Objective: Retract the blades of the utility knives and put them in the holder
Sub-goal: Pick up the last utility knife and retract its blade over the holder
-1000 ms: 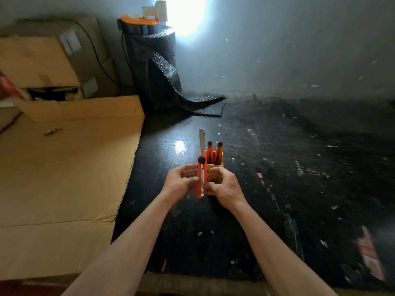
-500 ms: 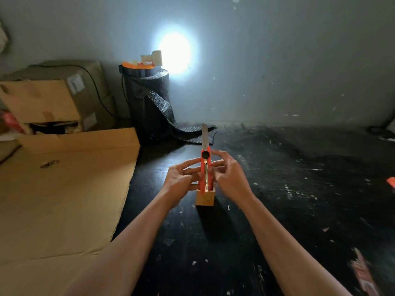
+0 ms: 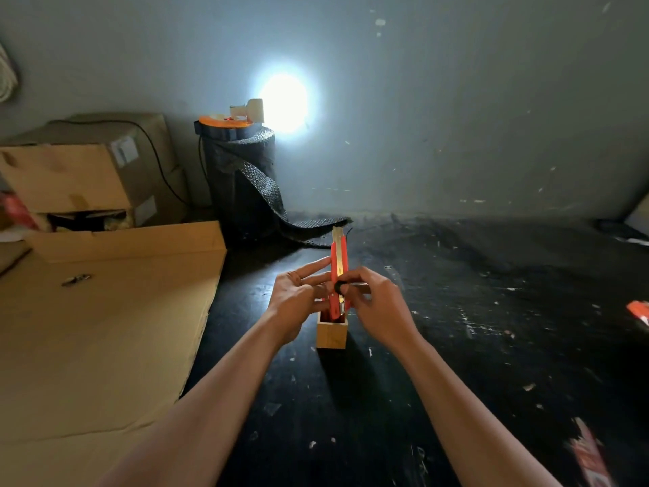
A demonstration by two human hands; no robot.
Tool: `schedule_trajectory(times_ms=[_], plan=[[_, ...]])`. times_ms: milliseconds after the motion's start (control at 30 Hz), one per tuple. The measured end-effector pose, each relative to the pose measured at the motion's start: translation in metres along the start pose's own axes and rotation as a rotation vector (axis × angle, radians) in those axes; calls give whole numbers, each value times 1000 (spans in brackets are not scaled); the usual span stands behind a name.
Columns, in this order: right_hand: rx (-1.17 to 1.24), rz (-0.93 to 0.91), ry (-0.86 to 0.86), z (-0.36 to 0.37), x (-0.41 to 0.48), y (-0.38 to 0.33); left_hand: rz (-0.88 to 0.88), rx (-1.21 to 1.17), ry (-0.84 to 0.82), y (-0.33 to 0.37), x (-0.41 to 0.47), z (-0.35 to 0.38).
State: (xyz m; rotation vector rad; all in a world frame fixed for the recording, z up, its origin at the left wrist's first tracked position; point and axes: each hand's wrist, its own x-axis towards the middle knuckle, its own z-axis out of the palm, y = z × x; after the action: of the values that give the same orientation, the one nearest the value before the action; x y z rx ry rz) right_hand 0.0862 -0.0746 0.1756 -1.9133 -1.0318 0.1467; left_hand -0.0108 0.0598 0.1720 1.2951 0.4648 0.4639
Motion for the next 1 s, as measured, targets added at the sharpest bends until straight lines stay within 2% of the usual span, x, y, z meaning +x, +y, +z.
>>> schedule_trajectory(times_ms=[367,600,767,1000], plan=[[1,15,-42,3,-17,7,32,31,26,3,-2,6],[48,34,45,5,-19,3,58,87,28,8,-5,11],[31,-8,1,6,-21,1,64,93,54,11,-3,7],[139,44,21,10,-21,-1,53,75,54,8,-6,5]])
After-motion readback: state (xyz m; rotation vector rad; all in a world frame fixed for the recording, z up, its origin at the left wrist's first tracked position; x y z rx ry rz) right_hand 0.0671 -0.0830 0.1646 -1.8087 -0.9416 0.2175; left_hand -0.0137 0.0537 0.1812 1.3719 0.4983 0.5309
